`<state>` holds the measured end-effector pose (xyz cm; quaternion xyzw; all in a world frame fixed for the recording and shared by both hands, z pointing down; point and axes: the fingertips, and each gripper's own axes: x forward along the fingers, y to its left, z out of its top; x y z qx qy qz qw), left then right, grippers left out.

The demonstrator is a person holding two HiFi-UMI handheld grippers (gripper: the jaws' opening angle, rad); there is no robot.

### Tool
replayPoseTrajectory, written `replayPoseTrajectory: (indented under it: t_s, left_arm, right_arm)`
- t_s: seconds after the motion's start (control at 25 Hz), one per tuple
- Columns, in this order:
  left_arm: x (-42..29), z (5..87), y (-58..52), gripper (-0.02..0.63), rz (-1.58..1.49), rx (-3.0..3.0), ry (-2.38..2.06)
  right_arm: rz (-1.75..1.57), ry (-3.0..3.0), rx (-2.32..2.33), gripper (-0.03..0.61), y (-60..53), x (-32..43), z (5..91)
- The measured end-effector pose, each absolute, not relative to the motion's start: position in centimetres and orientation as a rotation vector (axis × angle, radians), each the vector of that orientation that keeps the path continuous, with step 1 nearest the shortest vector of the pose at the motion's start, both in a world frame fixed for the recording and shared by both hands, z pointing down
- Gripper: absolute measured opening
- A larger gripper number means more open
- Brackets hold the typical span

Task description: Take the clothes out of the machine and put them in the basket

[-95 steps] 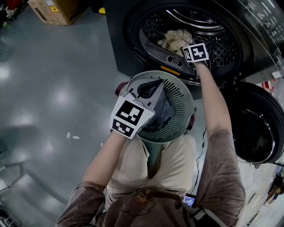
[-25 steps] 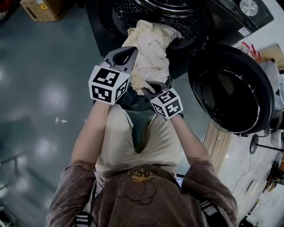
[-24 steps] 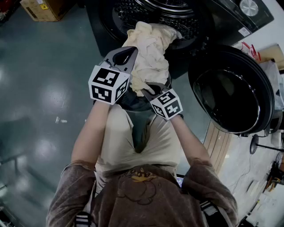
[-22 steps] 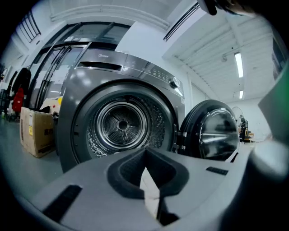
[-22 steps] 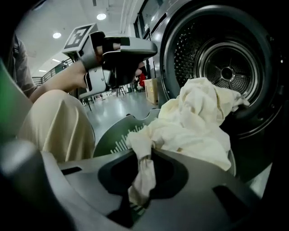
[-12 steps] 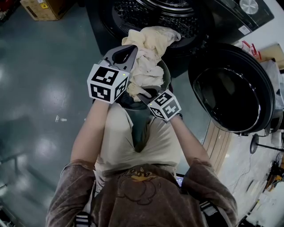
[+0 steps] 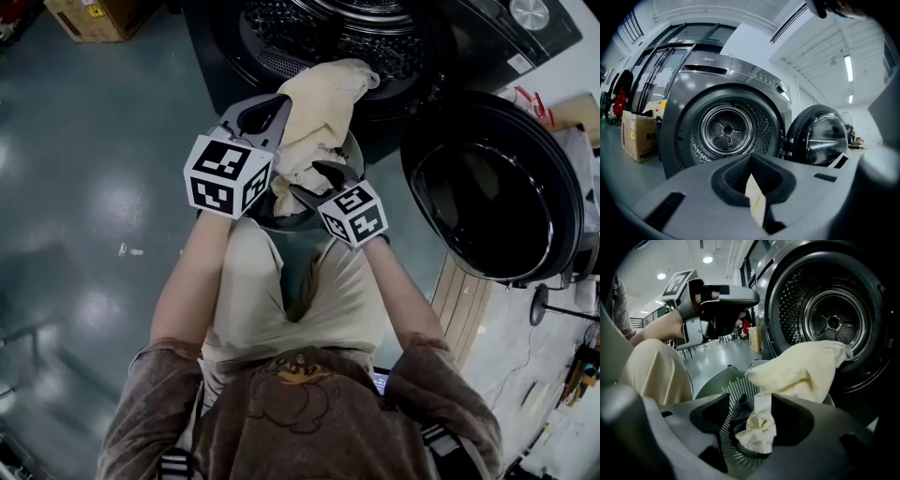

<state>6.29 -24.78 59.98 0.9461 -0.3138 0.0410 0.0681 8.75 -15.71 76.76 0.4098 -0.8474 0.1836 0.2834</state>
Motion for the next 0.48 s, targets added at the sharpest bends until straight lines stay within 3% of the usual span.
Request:
replayPoseTrajectory:
  t_s: [0.48]
  left_arm:
    - [6.1,60.1,-24.8,0.003,0.118,2.845,-0.935]
  right_arm:
    - [0.444,-2.208,1.407,0.341,-24.4,15.4,73.9]
